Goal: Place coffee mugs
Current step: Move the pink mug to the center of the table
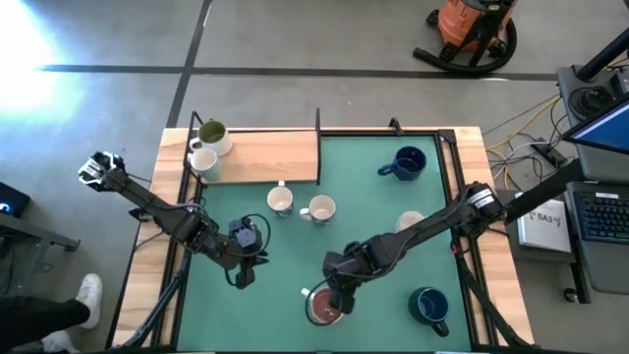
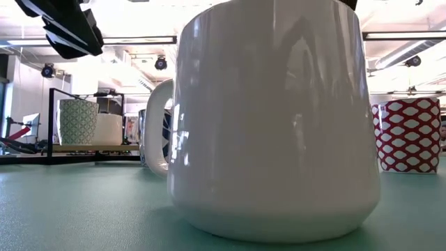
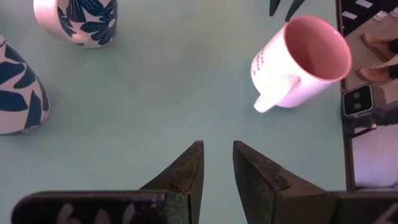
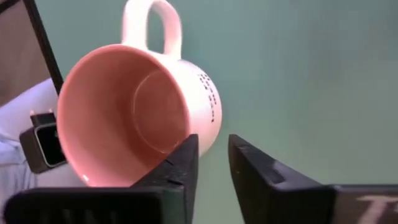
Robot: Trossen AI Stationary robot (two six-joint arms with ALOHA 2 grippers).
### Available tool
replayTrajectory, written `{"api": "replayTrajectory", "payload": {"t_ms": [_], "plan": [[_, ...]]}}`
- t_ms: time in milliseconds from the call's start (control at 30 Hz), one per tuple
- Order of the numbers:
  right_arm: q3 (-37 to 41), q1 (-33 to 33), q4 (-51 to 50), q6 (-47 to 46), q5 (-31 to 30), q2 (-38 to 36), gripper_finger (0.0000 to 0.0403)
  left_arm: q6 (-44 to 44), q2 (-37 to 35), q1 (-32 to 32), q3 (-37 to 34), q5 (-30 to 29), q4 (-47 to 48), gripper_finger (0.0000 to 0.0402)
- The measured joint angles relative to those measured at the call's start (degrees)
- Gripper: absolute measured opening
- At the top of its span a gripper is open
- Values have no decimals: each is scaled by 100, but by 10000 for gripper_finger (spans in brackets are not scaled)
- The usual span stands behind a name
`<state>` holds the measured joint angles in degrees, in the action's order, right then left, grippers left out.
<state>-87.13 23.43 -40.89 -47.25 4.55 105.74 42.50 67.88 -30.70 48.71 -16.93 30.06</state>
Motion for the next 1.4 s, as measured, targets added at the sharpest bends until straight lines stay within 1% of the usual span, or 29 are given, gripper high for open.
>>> {"api": "replayTrajectory", "payload": {"t_ms": [133,267,600,900,1033,1267,1400], "plan": [[0,58,239,-138,28,78,112,0,0,-2,0,0,86,68],[0,115,434,-305,40,129,122,0,-2,-2,0,0,141,68],[-337,196,455,-288,38,96,123,0,-2,-38,0,0,193,68],[-109,302,517,-344,-290,101,123,0,-2,-59,-2,0,192,68],[-32,348,675,-381,-325,105,123,0,-2,-61,-3,0,192,68],[-59,357,883,-295,-238,485,123,0,-2,-63,-11,0,192,68],[-122,326,806,-152,-113,669,116,30,-2,-63,-11,0,192,68]]}}
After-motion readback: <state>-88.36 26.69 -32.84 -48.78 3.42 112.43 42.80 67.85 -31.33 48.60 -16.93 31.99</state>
